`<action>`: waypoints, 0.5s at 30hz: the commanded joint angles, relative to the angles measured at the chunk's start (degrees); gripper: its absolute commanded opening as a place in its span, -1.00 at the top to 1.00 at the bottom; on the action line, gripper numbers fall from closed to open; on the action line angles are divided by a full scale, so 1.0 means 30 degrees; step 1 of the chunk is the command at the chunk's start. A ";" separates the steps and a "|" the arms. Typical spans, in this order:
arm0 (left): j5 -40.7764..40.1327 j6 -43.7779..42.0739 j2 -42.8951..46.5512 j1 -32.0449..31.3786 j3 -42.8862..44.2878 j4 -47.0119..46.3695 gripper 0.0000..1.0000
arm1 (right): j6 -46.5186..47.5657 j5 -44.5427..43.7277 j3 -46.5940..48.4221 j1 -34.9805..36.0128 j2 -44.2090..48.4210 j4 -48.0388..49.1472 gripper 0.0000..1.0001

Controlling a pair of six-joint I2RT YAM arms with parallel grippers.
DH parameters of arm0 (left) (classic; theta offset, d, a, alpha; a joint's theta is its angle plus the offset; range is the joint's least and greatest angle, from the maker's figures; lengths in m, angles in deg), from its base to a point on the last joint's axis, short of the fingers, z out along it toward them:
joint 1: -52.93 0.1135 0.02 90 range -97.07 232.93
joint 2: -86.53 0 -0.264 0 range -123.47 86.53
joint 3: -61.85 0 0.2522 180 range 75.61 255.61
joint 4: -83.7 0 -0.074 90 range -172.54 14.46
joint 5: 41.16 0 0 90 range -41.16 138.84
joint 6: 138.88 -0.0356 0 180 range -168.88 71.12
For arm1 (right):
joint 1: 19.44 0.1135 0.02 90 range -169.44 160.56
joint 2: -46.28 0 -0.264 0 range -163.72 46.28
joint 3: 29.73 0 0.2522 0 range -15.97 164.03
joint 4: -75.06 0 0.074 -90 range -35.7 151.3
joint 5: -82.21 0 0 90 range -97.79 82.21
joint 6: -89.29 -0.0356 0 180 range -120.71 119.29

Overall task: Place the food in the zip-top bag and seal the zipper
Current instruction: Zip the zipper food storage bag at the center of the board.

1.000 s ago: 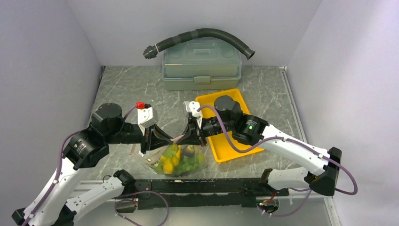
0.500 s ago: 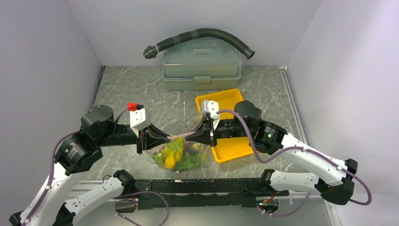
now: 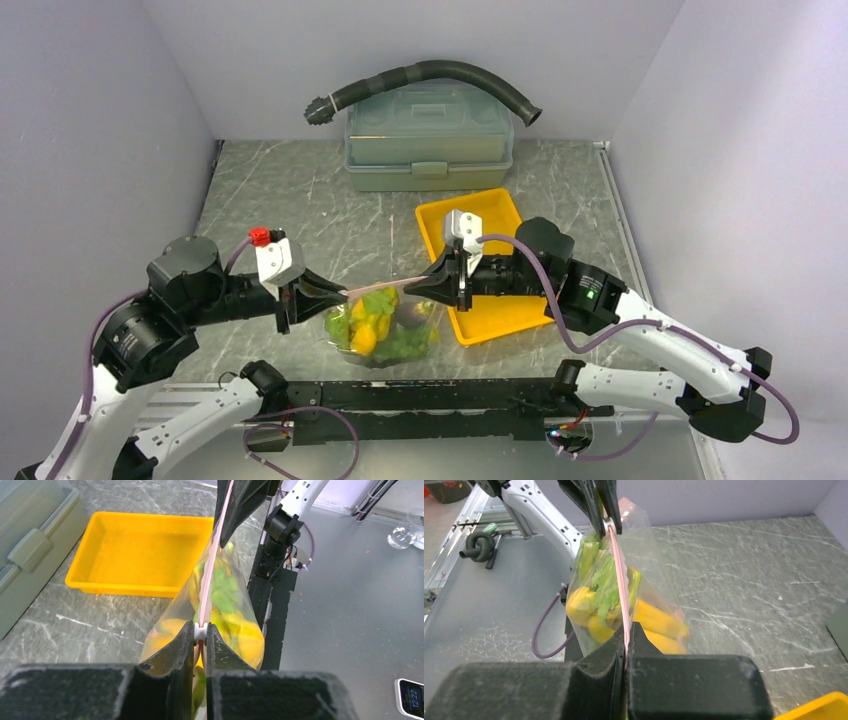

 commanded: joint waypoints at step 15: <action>-0.4567 -0.0362 0.2720 0.0099 0.2239 0.1365 1.00 | -0.0258 -0.1949 -0.1545 -0.0228 0.2096 -0.0562 1.00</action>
